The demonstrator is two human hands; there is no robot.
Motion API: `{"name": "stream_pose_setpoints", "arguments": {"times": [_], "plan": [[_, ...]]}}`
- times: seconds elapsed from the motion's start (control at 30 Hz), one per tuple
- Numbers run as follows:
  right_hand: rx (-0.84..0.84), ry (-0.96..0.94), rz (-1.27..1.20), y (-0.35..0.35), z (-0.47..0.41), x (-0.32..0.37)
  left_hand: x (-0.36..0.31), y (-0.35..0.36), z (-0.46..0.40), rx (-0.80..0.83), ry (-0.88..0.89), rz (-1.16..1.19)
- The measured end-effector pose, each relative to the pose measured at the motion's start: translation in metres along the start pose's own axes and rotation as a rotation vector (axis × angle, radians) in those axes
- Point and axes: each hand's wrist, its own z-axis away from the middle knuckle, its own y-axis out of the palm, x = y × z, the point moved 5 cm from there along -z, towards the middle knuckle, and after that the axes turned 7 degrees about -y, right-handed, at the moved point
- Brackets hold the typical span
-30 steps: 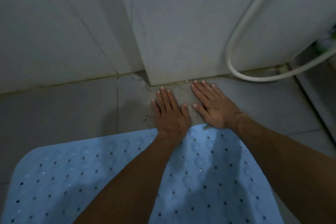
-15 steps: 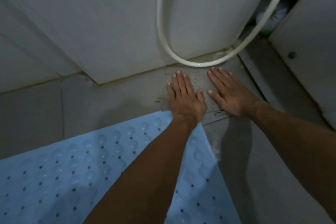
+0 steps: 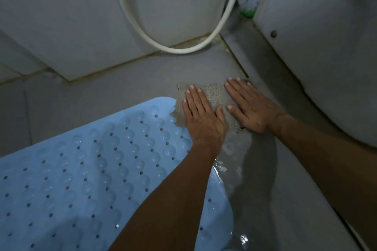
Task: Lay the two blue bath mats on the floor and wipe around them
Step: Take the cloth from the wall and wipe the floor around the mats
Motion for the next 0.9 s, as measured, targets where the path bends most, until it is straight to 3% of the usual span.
{"name": "stream_pose_setpoints", "arguments": {"times": [0.7,0.9], "plan": [[0.013,0.124,-0.046,0.056,0.226,0.05,-0.023,0.029,0.23,0.083,0.066,0.113],[-0.017,0.129,-0.069,0.061,0.244,0.053,-0.026,0.033,0.252,0.074,0.1,0.072]]}}
